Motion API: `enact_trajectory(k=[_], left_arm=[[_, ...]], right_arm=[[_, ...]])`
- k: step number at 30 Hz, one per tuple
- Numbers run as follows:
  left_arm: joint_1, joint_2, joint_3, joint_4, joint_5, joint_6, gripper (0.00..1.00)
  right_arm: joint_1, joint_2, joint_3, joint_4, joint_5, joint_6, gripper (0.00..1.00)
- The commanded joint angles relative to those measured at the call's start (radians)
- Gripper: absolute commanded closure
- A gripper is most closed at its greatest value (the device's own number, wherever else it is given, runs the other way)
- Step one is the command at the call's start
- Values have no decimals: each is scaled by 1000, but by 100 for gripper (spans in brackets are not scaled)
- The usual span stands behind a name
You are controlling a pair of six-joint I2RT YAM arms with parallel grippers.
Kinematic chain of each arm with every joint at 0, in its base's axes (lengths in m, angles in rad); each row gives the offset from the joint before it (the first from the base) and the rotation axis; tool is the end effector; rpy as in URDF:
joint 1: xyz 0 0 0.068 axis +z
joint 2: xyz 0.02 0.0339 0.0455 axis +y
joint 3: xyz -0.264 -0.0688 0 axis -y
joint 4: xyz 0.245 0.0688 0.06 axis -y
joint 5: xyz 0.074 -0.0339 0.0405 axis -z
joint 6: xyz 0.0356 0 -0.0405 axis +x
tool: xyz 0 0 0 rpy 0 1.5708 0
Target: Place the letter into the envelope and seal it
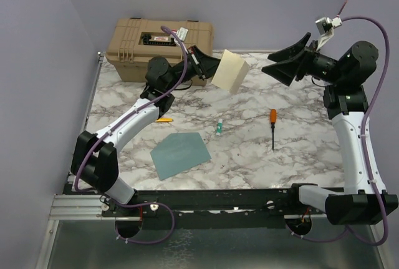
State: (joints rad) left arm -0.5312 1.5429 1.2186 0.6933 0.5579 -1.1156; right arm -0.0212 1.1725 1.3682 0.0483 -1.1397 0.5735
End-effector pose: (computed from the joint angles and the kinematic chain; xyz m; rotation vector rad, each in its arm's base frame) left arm 0.3019 -0.1992 0.3938 0.1524 1.4654 -1.7192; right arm 0.2331 0.0274 0.4848 -0.6030 1.4697 1.1859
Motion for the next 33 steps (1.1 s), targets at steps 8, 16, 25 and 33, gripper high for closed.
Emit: enact_trajectory(k=[8, 16, 25, 33], left_arm=[[-3, -45, 90, 19, 357, -12, 100], [-3, -28, 140, 20, 373, -22, 100], [0, -32, 143, 20, 375, 17, 100], [79, -128, 51, -198, 297, 311, 56]], right_arm=[[43, 141, -54, 63, -207, -124, 7], [110, 137, -82, 91, -397, -113, 27], [116, 106, -88, 111, -400, -74, 90], [116, 89, -90, 148, -351, -27, 99]])
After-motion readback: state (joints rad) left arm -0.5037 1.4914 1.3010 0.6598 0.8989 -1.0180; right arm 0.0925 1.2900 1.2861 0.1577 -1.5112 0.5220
